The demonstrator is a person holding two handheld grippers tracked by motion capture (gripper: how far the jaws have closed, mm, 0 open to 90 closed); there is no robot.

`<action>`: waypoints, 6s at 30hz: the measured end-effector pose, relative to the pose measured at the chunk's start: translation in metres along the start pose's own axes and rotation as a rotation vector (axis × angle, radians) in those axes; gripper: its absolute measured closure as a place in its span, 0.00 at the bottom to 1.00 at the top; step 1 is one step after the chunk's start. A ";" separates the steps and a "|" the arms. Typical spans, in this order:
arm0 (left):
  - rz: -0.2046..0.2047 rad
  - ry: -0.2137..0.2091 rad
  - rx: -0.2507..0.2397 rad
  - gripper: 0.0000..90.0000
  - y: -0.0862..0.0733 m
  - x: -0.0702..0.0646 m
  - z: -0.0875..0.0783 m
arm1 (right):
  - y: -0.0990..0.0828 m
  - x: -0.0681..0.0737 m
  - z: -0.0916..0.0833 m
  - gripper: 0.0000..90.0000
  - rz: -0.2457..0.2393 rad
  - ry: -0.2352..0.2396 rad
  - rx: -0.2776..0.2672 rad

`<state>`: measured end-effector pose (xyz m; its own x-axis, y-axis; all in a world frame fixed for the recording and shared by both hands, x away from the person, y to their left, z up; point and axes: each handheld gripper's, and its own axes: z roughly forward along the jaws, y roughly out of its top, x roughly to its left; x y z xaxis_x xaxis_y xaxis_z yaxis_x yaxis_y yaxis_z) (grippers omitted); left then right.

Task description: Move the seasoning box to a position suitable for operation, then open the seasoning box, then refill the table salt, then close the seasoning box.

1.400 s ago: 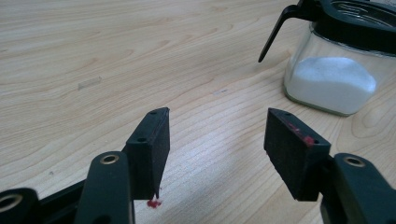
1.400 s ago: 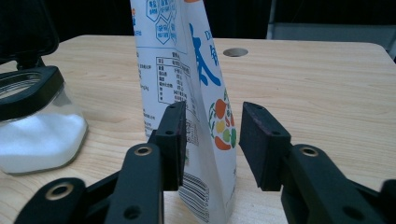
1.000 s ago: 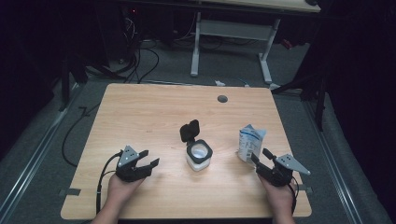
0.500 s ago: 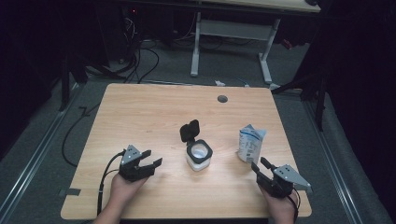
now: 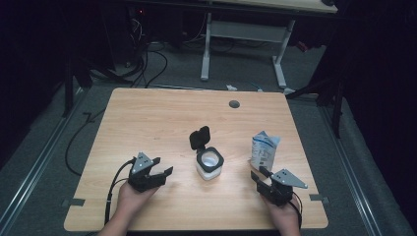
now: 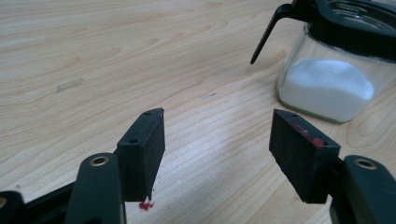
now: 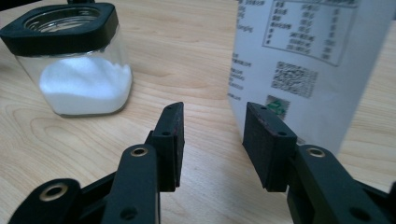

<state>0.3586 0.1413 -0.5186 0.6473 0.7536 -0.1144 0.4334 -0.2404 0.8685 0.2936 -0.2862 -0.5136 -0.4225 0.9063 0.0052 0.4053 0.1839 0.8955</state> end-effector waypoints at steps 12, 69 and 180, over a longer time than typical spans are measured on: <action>0.007 0.000 0.010 0.42 0.001 -0.010 0.010 | -0.003 0.001 0.003 0.58 -0.012 0.025 -0.004; -0.114 -0.025 -0.103 1.00 0.090 -0.019 0.048 | 0.024 0.064 0.053 1.00 -0.142 0.198 0.081; -0.096 0.127 -0.031 0.56 -0.008 0.019 -0.013 | 0.029 0.078 0.060 0.91 -0.164 0.150 0.090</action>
<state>0.3592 0.1654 -0.5219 0.5188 0.8438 -0.1372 0.4681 -0.1461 0.8715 0.3211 -0.1877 -0.5139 -0.6018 0.7960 -0.0655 0.3888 0.3636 0.8466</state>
